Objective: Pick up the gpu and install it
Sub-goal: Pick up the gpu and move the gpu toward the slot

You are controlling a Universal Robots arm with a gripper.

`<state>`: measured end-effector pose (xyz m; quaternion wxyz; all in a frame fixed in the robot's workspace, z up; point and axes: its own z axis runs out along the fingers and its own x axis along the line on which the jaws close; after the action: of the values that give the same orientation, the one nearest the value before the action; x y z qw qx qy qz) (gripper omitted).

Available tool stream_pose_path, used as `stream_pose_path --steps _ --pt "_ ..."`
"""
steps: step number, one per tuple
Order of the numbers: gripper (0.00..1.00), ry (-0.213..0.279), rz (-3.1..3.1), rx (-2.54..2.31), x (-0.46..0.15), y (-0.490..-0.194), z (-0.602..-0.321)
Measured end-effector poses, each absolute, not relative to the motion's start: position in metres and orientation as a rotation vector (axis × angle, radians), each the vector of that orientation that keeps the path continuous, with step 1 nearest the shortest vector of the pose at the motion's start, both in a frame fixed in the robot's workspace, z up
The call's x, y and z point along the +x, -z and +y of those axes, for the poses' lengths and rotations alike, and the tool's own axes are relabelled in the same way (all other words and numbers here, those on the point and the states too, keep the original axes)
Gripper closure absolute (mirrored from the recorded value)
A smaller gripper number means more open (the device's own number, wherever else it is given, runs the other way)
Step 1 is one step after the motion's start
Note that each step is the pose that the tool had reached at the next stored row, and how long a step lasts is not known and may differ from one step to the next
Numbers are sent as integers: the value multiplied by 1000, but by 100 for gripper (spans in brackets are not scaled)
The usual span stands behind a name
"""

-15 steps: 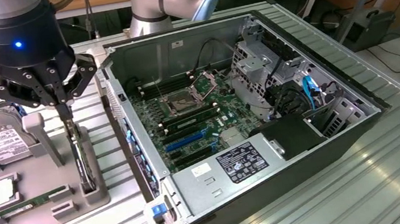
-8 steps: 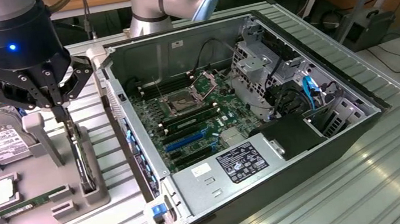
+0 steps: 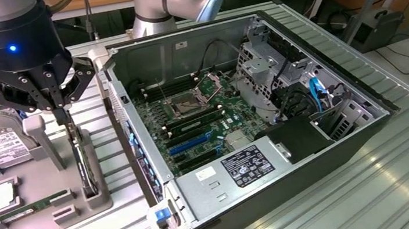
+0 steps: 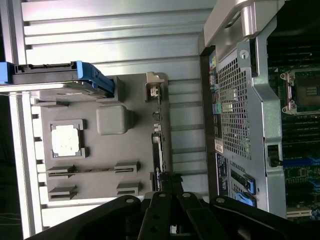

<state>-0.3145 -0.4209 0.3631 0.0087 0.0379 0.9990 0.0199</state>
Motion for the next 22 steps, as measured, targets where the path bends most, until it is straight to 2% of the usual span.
stream_pose_path --steps 1,5,22 --pt "89 -62 3121 118 -314 -363 -421" --pt "64 -62 3121 119 -315 -363 -421" --pt "64 -60 3119 118 -333 -324 -422"
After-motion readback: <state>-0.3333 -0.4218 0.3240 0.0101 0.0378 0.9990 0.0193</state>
